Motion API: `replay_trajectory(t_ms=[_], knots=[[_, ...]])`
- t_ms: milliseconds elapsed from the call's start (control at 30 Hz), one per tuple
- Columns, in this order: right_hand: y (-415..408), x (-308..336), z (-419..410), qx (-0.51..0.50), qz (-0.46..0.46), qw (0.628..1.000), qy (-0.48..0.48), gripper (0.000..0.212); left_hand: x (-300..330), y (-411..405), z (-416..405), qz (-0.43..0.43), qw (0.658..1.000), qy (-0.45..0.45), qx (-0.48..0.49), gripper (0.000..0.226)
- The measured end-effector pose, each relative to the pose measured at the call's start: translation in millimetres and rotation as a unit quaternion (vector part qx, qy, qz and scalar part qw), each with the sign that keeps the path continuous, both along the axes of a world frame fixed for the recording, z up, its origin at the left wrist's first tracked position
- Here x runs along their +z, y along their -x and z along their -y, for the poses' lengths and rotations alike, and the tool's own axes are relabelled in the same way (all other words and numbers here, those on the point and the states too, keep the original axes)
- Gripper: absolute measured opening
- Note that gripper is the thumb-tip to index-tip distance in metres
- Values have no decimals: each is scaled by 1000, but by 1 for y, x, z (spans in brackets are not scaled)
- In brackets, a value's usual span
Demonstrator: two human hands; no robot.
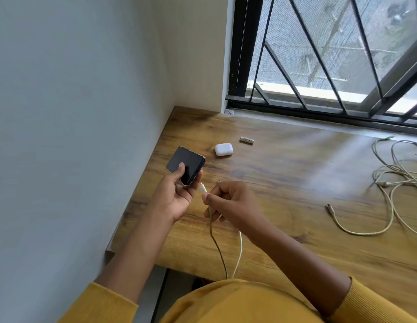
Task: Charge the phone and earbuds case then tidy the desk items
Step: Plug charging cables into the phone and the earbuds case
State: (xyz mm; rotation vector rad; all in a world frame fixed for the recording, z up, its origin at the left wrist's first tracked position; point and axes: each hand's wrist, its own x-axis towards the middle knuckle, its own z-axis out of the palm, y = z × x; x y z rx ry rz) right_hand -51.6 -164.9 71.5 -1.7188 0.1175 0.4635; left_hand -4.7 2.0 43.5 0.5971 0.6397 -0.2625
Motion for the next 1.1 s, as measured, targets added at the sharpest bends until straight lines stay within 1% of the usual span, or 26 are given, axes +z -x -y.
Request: replay_trajectory(t_ms=[100, 233, 400, 500, 633, 833, 933, 1100], knots=[[0, 2, 2, -8, 0, 1000, 1, 16, -1, 6, 3, 1, 1000, -8, 3, 32], [-1, 1, 6, -16, -6, 1000, 2, 17, -7, 14, 4, -1, 999, -37, -6, 24], [-3, -3, 7, -24, -14, 1000, 7, 18, -12, 19, 5, -7, 997, -79, -1, 35], [-4, -4, 7, -21, -14, 1000, 13, 18, -13, 20, 7, -6, 995, -96, -3, 36], [-4, -6, 7, -11, -10, 1000, 20, 17, -14, 21, 8, 0, 994, -105, -11, 37], [-4, -7, 5, -13, -9, 999, 29, 20, -17, 19, 11, -1, 994, -110, -7, 45], [-4, -7, 5, -20, -10, 1000, 20, 19, -17, 18, 11, -1, 993, -118, -8, 41], [-4, -6, 6, -27, -20, 999, 1, 20, -17, 17, 11, 4, 992, -127, -13, 29]])
